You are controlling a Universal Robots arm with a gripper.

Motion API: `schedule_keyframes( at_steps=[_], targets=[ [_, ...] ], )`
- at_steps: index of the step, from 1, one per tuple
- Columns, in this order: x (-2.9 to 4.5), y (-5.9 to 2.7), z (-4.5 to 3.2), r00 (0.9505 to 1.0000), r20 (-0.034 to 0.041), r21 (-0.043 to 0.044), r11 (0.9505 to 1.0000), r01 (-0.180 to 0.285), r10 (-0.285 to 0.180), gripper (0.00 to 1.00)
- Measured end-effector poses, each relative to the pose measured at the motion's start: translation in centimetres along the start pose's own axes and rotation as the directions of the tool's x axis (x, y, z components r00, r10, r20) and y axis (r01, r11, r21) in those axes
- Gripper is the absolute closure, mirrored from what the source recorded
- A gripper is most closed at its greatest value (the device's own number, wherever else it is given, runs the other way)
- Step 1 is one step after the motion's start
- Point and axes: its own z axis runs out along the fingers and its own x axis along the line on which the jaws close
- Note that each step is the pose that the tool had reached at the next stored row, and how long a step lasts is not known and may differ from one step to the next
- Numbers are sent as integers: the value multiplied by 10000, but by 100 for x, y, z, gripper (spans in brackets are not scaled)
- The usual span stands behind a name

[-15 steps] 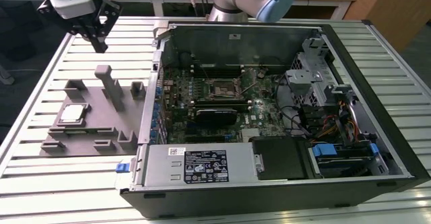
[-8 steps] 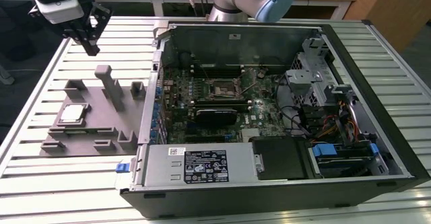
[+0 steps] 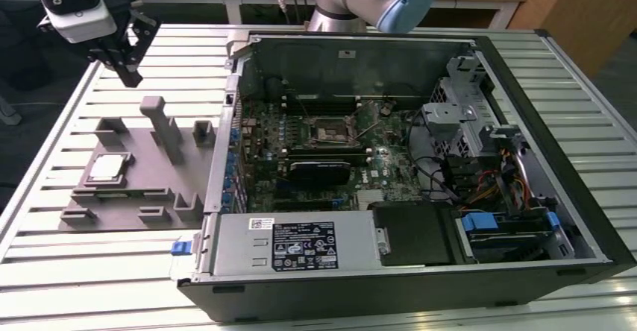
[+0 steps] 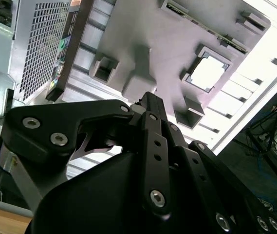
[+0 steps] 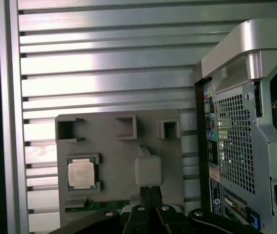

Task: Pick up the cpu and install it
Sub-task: 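Reach for the cpu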

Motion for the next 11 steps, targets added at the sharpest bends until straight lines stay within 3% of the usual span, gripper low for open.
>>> schedule_keyframes(
  at_steps=[11],
  targets=[
    [175,-19,110,10000,1,-1,10000,0,0,89]
  ],
)
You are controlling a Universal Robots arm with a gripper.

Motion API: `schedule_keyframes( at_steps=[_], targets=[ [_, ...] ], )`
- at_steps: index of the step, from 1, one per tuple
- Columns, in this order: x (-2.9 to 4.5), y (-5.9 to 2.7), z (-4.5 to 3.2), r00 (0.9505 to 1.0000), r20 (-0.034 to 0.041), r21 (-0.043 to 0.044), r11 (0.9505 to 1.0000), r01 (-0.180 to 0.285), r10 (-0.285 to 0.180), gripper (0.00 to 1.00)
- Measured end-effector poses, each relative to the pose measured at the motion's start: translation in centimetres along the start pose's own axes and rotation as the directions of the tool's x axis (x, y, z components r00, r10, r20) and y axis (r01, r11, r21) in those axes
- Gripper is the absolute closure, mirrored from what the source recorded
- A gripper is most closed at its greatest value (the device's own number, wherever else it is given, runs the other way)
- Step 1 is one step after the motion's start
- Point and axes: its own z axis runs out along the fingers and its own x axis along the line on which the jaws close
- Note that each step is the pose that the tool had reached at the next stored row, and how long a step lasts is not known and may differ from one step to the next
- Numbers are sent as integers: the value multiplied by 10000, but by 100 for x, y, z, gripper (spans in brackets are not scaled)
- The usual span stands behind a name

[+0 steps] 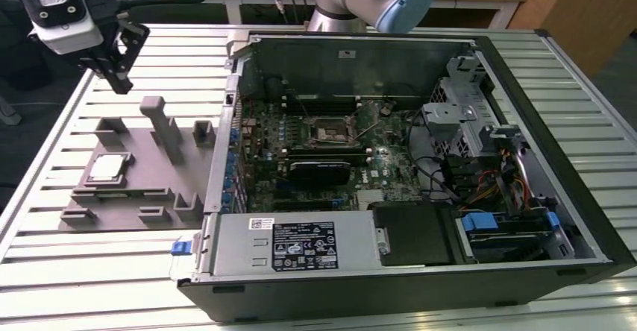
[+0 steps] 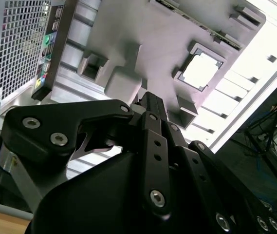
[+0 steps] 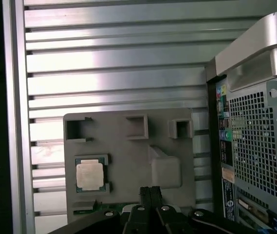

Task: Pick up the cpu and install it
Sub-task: 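Reach for the cpu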

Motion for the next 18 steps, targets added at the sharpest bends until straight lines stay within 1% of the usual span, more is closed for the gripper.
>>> schedule_keyframes(
  at_steps=[8,18],
  targets=[
    [145,-19,79,10000,0,0,10000,0,0,89],
    [261,-54,180,10000,0,0,10000,0,0,89]
  ],
)
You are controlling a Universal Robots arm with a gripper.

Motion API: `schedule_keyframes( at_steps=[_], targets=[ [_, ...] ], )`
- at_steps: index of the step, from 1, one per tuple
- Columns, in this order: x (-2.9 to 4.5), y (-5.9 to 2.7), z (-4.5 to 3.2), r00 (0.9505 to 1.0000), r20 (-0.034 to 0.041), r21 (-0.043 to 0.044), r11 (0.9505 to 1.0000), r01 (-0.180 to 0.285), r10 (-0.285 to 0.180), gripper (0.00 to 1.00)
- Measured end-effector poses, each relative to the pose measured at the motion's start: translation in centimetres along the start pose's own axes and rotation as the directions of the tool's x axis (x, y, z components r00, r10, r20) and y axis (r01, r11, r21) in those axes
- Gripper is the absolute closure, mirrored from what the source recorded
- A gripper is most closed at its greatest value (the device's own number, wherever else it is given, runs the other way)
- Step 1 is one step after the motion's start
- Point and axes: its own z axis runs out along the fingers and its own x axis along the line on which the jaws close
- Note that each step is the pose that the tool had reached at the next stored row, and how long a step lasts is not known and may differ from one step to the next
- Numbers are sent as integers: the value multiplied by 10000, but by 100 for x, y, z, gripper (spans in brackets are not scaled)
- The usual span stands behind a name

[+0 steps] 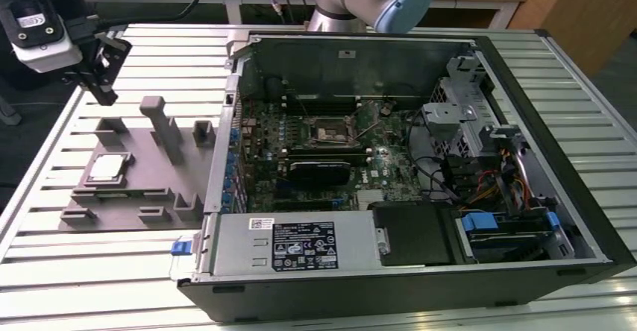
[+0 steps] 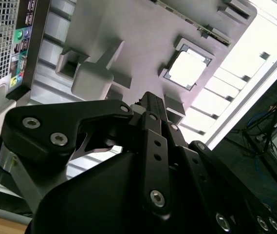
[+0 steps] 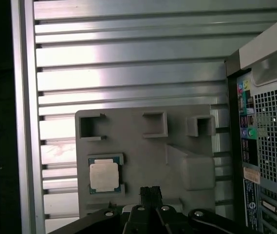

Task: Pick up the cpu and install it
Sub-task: 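Reach for the cpu, then pick up the cpu and move it towards the insertion slot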

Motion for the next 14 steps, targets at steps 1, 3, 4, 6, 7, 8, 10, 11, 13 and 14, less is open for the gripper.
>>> schedule_keyframes(
  at_steps=[1,3,4,6,7,8,10,11,13,14],
  targets=[
    [10,-3,10,10000,0,0,10000,0,0,89],
    [30,-9,28,10000,0,0,10000,0,0,89],
    [40,-12,37,10000,-1,0,10000,0,0,89],
    [55,-15,52,10000,2,-2,10000,0,0,89],
    [57,-16,52,10000,1,-1,10000,1,-1,89],
    [63,-16,52,10000,0,0,10000,0,0,89],
    [69,-16,53,10000,0,0,10000,0,0,89],
    [69,-17,53,10000,0,0,10000,0,0,89],
    [71,-17,53,10000,0,0,10000,0,0,89],
    [72,-17,53,10000,0,0,10000,0,0,89]
  ],
)
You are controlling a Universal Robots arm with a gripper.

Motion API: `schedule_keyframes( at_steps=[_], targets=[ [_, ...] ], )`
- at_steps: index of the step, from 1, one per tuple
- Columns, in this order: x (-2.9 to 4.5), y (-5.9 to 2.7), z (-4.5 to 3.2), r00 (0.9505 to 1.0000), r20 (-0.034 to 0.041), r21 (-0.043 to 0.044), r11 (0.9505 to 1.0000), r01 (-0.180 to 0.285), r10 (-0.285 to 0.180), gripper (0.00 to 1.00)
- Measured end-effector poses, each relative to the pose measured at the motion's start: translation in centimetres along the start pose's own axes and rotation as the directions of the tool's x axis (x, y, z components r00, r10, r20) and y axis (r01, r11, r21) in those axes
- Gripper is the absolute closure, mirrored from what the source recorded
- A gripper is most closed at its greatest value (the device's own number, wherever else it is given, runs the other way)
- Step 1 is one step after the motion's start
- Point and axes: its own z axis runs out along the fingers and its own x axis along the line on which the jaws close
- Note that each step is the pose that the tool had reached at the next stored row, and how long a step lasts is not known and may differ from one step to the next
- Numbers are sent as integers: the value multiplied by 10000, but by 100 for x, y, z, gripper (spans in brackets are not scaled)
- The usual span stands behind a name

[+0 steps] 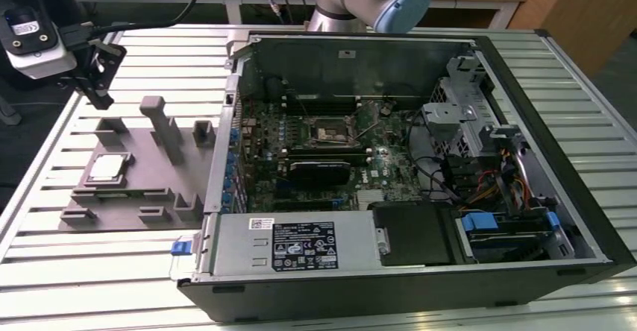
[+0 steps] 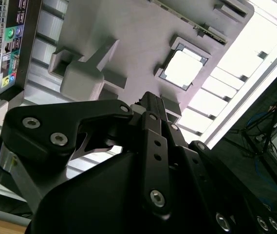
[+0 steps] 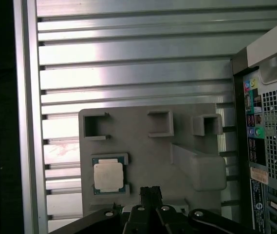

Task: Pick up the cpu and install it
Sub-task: 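Pick up the cpu and move it towards the insertion slot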

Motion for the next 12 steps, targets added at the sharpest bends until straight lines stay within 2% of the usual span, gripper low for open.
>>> schedule_keyframes(
  at_steps=[12],
  targets=[
    [70,-7,31,10000,13,-1,10000,1,-1,89]
  ],
)
